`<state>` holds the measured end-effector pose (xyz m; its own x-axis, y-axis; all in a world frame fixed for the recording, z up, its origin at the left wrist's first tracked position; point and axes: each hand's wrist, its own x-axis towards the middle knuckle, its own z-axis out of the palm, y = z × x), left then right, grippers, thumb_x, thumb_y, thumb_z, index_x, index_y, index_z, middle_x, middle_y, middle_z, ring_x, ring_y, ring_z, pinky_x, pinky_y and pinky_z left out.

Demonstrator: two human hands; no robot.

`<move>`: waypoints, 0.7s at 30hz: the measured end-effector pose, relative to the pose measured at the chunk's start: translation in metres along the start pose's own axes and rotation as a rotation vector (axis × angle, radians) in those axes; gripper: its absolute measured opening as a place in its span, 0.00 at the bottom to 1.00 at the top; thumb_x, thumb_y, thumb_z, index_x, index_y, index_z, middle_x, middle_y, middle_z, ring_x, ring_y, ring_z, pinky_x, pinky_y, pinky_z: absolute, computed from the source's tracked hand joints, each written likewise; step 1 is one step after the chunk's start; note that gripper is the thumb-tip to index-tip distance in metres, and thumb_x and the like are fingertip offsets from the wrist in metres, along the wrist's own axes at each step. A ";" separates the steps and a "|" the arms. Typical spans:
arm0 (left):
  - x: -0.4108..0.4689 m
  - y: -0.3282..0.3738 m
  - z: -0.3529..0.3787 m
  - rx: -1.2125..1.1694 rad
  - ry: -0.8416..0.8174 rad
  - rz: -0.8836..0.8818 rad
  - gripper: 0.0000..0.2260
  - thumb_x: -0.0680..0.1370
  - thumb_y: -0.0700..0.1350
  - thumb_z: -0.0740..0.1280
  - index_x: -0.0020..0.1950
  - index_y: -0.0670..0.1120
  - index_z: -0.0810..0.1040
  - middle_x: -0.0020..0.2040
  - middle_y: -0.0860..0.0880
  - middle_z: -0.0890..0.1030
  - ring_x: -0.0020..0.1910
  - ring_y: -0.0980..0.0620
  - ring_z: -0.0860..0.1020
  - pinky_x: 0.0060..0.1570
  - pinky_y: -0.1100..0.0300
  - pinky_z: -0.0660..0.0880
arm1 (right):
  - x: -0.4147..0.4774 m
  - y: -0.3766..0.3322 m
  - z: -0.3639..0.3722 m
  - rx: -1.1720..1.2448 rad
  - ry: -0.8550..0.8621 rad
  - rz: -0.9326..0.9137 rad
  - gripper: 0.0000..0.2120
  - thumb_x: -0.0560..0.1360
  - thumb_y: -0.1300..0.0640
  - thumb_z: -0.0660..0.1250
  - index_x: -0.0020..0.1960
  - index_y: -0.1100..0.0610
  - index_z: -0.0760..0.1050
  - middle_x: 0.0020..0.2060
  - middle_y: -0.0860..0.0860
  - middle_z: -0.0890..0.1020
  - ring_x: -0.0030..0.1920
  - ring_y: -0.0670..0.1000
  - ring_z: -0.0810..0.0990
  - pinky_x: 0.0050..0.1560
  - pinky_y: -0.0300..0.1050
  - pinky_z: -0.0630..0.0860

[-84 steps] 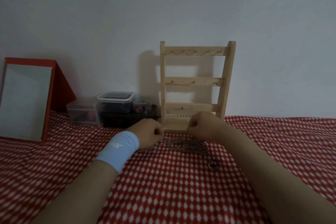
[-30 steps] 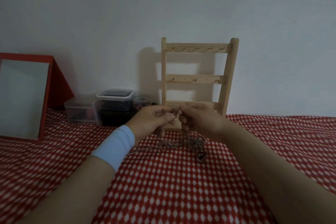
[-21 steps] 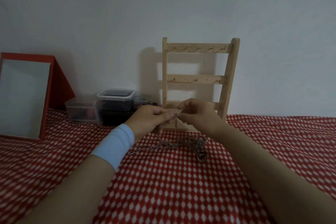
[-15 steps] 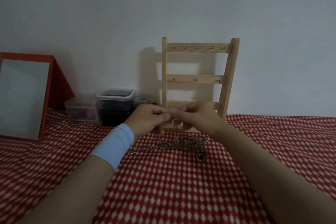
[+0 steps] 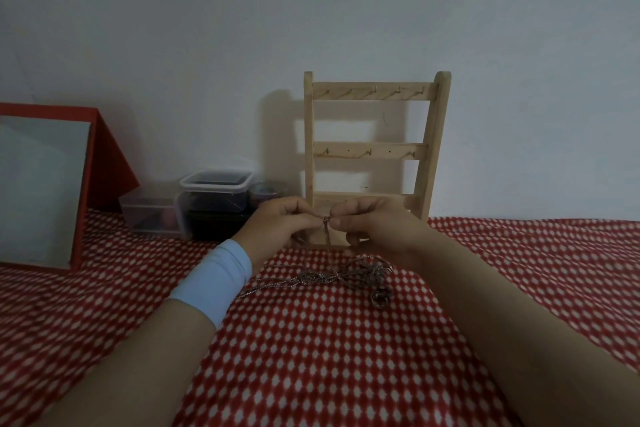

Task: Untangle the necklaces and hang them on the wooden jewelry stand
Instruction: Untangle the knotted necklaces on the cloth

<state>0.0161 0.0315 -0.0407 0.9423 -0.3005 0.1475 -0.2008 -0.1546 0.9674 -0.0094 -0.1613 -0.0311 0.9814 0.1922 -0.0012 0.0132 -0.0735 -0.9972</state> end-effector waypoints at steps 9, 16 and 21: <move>-0.001 0.004 -0.002 -0.179 -0.050 -0.052 0.07 0.78 0.37 0.64 0.42 0.43 0.81 0.39 0.43 0.81 0.39 0.49 0.80 0.43 0.57 0.77 | -0.004 -0.002 -0.003 -0.162 -0.017 -0.106 0.10 0.81 0.58 0.67 0.62 0.55 0.82 0.46 0.52 0.87 0.35 0.51 0.82 0.40 0.48 0.84; 0.001 0.005 0.000 -0.137 -0.039 -0.015 0.04 0.78 0.40 0.67 0.47 0.42 0.81 0.38 0.46 0.83 0.38 0.48 0.81 0.43 0.56 0.80 | -0.002 0.000 0.003 -0.308 0.052 -0.187 0.06 0.76 0.59 0.74 0.48 0.61 0.86 0.34 0.47 0.86 0.32 0.49 0.79 0.39 0.47 0.82; 0.000 0.010 0.002 -0.201 -0.071 -0.099 0.05 0.80 0.38 0.63 0.47 0.39 0.78 0.38 0.46 0.80 0.37 0.49 0.78 0.39 0.58 0.77 | 0.000 0.000 0.002 -0.280 0.050 -0.168 0.11 0.79 0.56 0.70 0.50 0.65 0.82 0.41 0.53 0.84 0.34 0.49 0.80 0.40 0.47 0.82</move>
<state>0.0135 0.0286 -0.0318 0.9322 -0.3596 0.0416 -0.0439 0.0017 0.9990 -0.0098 -0.1589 -0.0311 0.9691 0.1764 0.1726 0.2214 -0.3122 -0.9239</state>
